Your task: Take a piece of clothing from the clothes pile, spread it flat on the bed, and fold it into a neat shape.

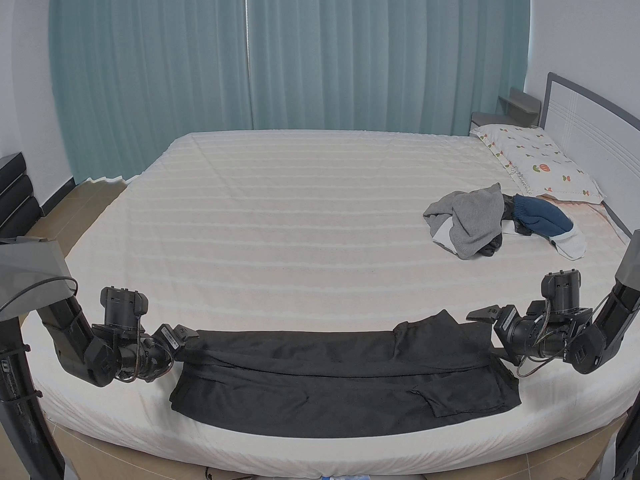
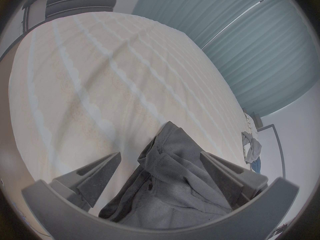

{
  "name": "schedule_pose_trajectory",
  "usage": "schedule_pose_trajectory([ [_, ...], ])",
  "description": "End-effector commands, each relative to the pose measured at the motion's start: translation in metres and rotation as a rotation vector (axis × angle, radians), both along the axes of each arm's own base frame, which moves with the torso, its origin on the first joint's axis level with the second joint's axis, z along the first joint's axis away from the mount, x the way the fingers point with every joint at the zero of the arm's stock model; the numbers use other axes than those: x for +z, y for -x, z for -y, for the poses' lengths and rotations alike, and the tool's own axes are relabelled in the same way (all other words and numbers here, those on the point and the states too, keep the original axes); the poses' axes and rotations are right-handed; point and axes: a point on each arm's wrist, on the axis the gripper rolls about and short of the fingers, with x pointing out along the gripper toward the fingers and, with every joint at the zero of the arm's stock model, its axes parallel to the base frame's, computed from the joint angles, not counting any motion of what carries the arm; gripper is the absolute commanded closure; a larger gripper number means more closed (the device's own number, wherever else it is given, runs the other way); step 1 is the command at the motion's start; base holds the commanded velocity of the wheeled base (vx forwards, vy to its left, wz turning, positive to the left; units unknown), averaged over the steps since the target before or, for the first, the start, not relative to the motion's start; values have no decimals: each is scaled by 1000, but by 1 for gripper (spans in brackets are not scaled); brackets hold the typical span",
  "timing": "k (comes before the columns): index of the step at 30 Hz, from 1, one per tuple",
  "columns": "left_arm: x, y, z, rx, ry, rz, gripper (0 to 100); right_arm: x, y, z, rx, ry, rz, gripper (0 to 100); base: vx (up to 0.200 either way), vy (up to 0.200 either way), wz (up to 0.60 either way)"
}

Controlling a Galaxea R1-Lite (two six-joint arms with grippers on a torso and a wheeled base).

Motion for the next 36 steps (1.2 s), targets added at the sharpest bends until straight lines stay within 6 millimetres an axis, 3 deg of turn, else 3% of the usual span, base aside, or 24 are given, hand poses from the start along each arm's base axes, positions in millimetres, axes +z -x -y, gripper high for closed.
schedule_pose_trajectory([
  [1,-11,-3,6,-16,-4,-25,0,-1,4,-1,5,2,-9,0,0,0,0],
  [4,-13,-9,7,-3,-19,-10,0,0,7,-2,-3,11,-9,0,0,0,0],
  [5,-14,-10,6,5,-28,-6,100,1,8,-3,-3,15,-6,0,0,0,0],
  [14,-4,-16,14,109,-120,85,100,0,9,-23,-19,93,-16,0,0,0,0],
  [20,2,-18,17,127,-133,143,100,-3,11,-30,-82,15,-76,0,0,0,0],
  [36,13,-21,19,155,-93,203,100,-38,2,-36,-170,55,-175,0,0,0,0],
])
